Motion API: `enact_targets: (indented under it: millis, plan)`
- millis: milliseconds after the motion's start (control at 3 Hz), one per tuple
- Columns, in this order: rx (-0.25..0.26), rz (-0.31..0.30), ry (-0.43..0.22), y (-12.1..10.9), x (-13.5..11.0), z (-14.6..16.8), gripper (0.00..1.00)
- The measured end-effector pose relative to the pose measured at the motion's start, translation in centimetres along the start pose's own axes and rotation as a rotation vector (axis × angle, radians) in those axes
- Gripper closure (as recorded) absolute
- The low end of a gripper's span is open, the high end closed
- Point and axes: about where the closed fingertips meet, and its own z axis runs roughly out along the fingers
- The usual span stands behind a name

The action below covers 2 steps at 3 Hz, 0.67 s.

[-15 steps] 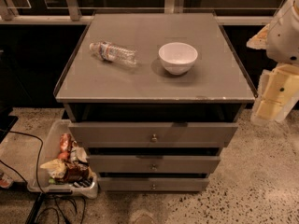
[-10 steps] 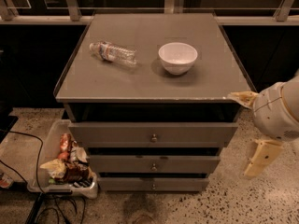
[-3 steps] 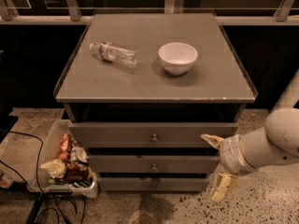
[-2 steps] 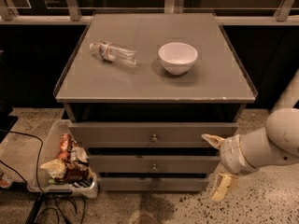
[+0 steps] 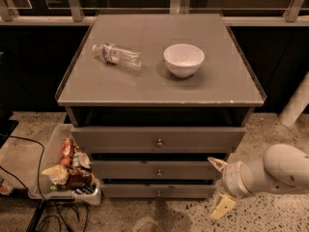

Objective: Open middle drawer

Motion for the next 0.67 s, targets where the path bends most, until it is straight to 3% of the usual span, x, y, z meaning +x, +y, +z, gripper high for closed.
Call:
enact_targets:
  millis: [333, 667]
  plan:
    - [-0.015, 0.047, -0.043, 0.4, 2.7, 3.9, 0.0]
    - [-0.007, 0.074, -0.162, -0.1, 4.2, 6.6, 0.0]
